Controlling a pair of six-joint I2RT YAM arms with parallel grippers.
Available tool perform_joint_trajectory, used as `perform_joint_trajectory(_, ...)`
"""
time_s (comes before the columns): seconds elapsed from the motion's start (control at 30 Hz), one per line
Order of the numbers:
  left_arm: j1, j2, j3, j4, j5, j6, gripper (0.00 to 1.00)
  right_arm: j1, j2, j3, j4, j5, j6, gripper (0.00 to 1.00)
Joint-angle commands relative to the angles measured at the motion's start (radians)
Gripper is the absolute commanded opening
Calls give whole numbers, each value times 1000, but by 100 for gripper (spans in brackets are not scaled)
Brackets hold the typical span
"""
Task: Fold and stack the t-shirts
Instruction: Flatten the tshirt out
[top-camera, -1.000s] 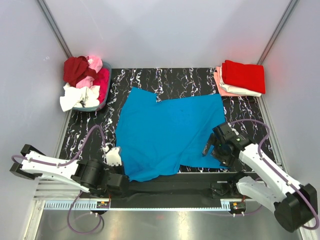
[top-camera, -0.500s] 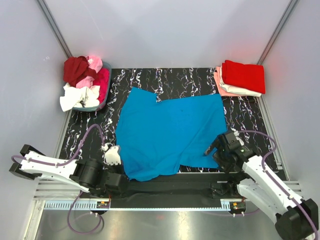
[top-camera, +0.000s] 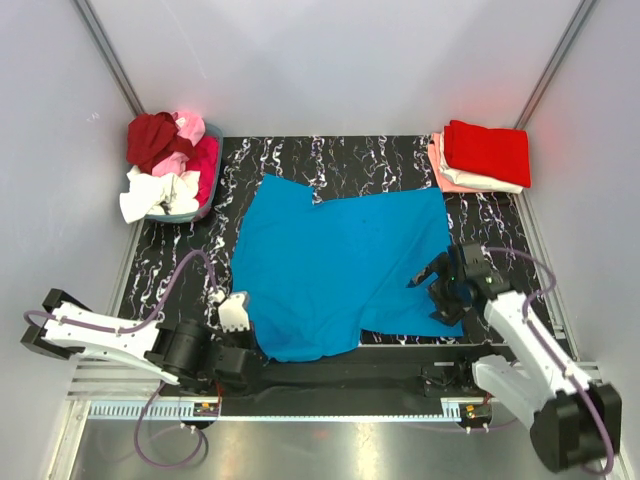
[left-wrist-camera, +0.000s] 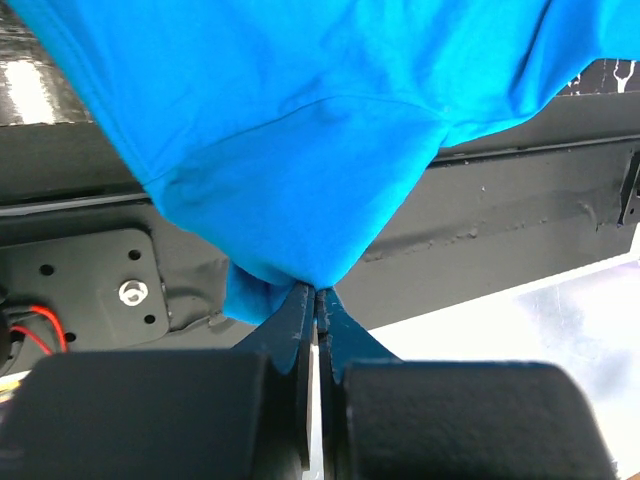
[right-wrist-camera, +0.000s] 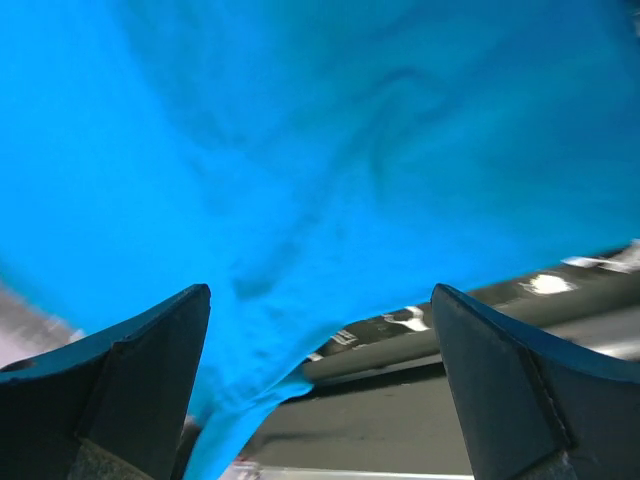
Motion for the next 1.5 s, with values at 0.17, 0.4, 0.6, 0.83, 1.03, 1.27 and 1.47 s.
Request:
perform_joint_trajectory(0.17, 1, 3, -50, 120, -73, 22, 0, 30, -23, 84, -350, 287, 167, 100)
perform_joint_trajectory(0.4, 1, -21, -44, 152, -92, 51, 0, 15, 270, 67, -308, 151, 219, 88)
perform_joint_trajectory(0.6, 1, -35, -35, 123, -131, 38, 0, 15, 56, -115, -198, 92, 373, 64)
perform_joint_trajectory(0.83, 1, -80, -61, 95, -124, 9, 0, 15, 154, -59, -199, 156, 342, 46)
perform_joint_trajectory(1.03, 1, -98, -78, 92, -119, 1, 0, 15, 123, -62, -196, 175, 331, 33)
perform_joint_trajectory(1.27, 1, -86, -67, 81, -116, 1, 0, 15, 60, -75, -183, 215, 315, 11)
perform_joint_trajectory(1.47, 1, -81, -53, 80, -112, 9, 0, 13, 47, -74, -182, 209, 261, 0)
